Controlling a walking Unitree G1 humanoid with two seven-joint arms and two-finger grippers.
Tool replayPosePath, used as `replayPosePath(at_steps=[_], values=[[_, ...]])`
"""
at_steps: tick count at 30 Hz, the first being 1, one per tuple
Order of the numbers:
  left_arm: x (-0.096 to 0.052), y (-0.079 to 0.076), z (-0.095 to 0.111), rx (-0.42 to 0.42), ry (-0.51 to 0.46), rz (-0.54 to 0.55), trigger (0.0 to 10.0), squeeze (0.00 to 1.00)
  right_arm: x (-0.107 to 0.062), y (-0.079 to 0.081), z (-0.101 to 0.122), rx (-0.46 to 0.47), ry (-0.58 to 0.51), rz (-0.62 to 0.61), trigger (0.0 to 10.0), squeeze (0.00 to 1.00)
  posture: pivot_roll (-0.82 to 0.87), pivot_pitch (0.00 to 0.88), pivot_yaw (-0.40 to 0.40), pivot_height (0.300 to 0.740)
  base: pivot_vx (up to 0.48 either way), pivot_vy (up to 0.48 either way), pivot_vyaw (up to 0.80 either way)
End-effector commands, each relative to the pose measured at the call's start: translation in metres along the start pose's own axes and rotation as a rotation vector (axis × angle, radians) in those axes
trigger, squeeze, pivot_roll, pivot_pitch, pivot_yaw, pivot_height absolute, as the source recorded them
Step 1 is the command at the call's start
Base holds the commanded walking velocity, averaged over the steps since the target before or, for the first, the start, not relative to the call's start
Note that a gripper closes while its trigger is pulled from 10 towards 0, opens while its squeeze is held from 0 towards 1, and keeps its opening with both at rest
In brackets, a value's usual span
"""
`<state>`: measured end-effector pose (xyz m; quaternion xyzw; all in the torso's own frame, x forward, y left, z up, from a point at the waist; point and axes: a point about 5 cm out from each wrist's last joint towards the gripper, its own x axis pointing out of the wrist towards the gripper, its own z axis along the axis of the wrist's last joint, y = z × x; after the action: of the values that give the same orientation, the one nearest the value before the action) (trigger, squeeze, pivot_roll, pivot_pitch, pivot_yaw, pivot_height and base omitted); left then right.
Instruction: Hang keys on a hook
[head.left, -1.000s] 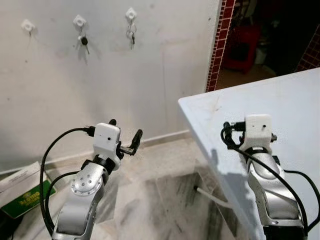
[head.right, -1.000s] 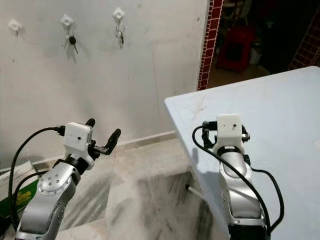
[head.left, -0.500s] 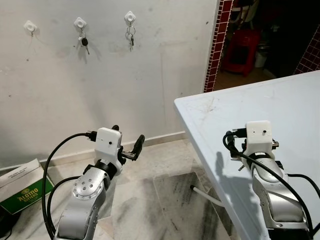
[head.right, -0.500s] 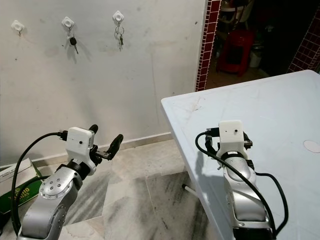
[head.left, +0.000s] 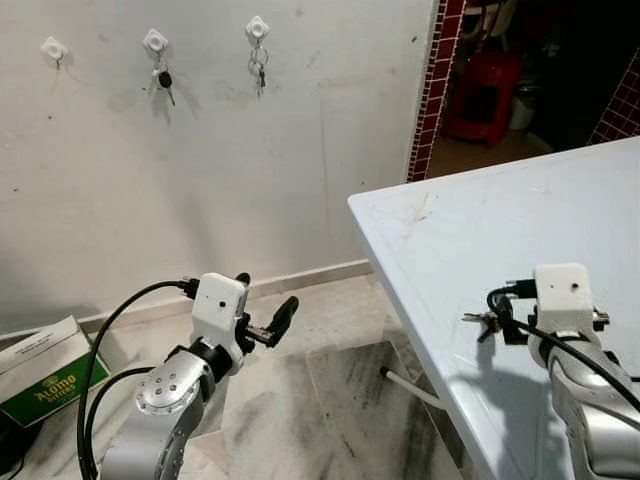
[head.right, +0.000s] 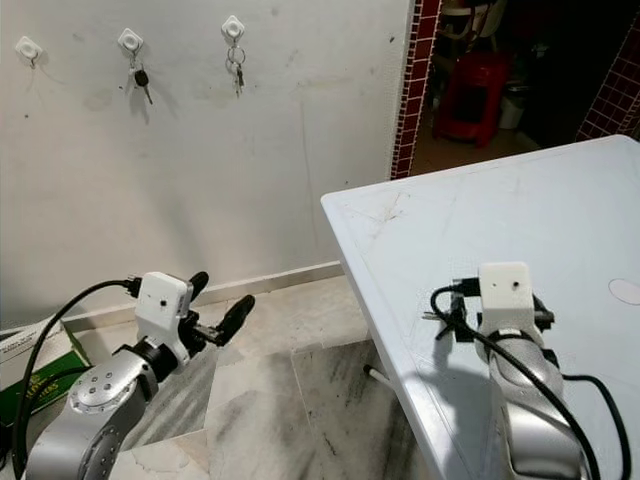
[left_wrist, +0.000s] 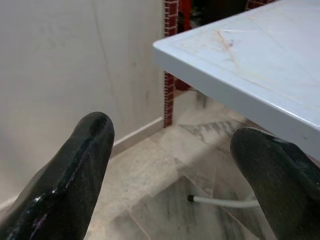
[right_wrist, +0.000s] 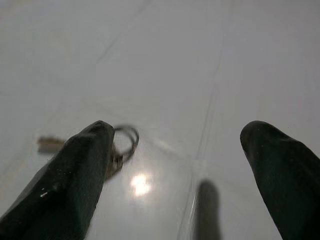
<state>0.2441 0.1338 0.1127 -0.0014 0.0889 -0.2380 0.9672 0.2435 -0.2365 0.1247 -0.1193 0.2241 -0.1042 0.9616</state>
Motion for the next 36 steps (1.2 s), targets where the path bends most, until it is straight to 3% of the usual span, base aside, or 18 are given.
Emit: replayPosePath(at_steps=[1, 13, 19, 26, 36], values=[[-0.001, 0.000, 0.003, 0.013, 0.000, -0.010, 10.0, 0.00, -0.004, 0.000, 0.003, 0.019, -0.006, 0.012, 10.0, 0.00, -0.02, 0.000, 0.070, 0.740, 0.000, 0.000, 0.00], [-0.001, -0.007, -0.003, -0.048, 0.057, -0.120, 10.0, 0.00, -0.006, 0.025, 0.005, 0.139, 0.034, 0.119, 10.0, 0.00, -0.02, 0.000, 0.074, 0.740, 0.000, 0.000, 0.00], [-0.004, -0.019, -0.011, -0.081, 0.137, -0.256, 10.0, 0.00, -0.002, 0.041, 0.008, 0.185, 0.055, 0.139, 10.0, 0.00, -0.01, 0.000, 0.066, 0.740, 0.000, 0.000, 0.00], [-0.003, -0.021, -0.011, -0.065, 0.187, -0.376, 10.0, 0.00, 0.001, 0.034, 0.009, 0.159, 0.067, 0.079, 10.0, 0.00, -0.02, 0.000, 0.067, 0.740, 0.000, 0.000, 0.00], [0.005, -0.014, -0.003, -0.031, 0.180, -0.382, 10.0, 0.00, 0.001, 0.030, 0.004, 0.181, 0.101, 0.030, 10.0, 0.00, -0.03, 0.000, 0.069, 0.740, 0.000, 0.000, 0.00]])
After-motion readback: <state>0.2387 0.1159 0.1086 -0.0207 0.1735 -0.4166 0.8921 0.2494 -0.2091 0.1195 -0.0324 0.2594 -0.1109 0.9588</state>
